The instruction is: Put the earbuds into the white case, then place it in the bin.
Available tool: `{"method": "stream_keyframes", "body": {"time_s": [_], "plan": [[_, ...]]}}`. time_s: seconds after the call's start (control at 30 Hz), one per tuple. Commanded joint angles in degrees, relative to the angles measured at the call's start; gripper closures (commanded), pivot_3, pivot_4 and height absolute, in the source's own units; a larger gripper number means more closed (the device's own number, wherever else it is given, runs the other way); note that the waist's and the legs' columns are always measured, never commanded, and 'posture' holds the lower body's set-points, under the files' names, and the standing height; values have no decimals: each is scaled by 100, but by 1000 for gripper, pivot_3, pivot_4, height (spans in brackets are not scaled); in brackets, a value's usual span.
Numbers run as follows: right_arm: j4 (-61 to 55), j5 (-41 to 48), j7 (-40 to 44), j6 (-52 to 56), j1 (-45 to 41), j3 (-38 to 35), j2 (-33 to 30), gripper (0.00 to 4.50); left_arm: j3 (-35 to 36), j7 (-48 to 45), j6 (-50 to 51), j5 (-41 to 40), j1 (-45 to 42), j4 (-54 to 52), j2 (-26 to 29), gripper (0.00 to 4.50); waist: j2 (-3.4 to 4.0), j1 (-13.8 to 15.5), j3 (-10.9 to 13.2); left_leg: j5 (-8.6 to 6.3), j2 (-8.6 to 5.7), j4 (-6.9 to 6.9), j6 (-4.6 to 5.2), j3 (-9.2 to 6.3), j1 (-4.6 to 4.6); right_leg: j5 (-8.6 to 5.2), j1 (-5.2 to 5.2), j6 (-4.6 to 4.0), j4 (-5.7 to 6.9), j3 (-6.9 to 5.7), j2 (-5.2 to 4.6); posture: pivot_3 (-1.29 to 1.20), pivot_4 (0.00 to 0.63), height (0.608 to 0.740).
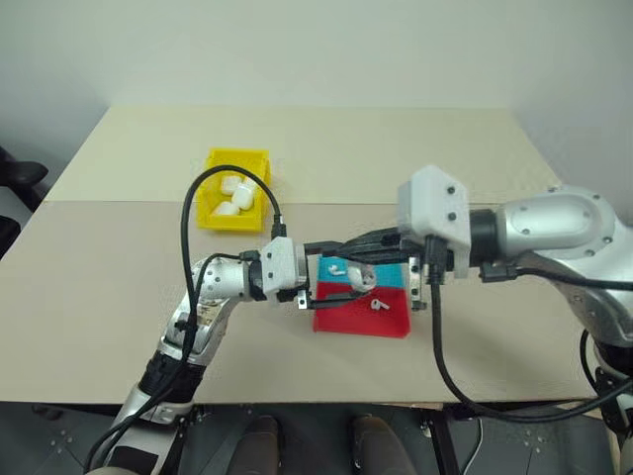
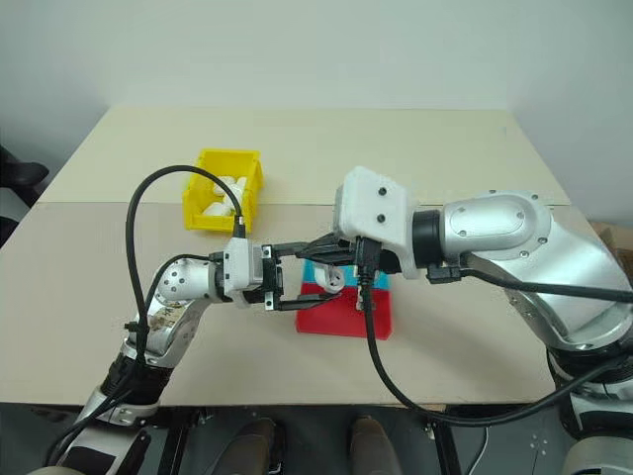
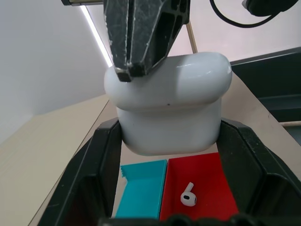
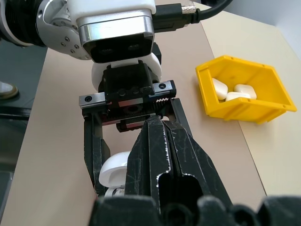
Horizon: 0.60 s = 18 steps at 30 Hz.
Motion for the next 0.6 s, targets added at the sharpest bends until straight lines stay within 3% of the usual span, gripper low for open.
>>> {"method": "stream_keyframes", "body": {"time_s": [0.03, 0.4, 0.6], "plan": [[-320, -473, 116, -250, 52, 185, -127, 4479, -5, 101, -103, 36, -93, -125, -31, 1737, 0, -3, 0, 0, 0, 0, 0, 0, 0, 0, 0, 0, 0, 0, 0, 0, 150, 740], [-290, -1301, 337, -459, 386, 251, -443, 4479, 211, 98, -199, -265, -75, -124, -168, 1737, 0, -1, 0, 0, 0, 4, 0, 0, 2, 0, 2, 0, 1, -1, 0, 0, 150, 740], [-339, -1102, 347, -441, 407, -173, -355, 4479, 250, 126, -233, -292, -108, -46, -208, 1737, 0, -4, 0, 0, 1, 6, 0, 0, 5, 0, 4, 0, 3, 0, 1, 0, 150, 740]]}}
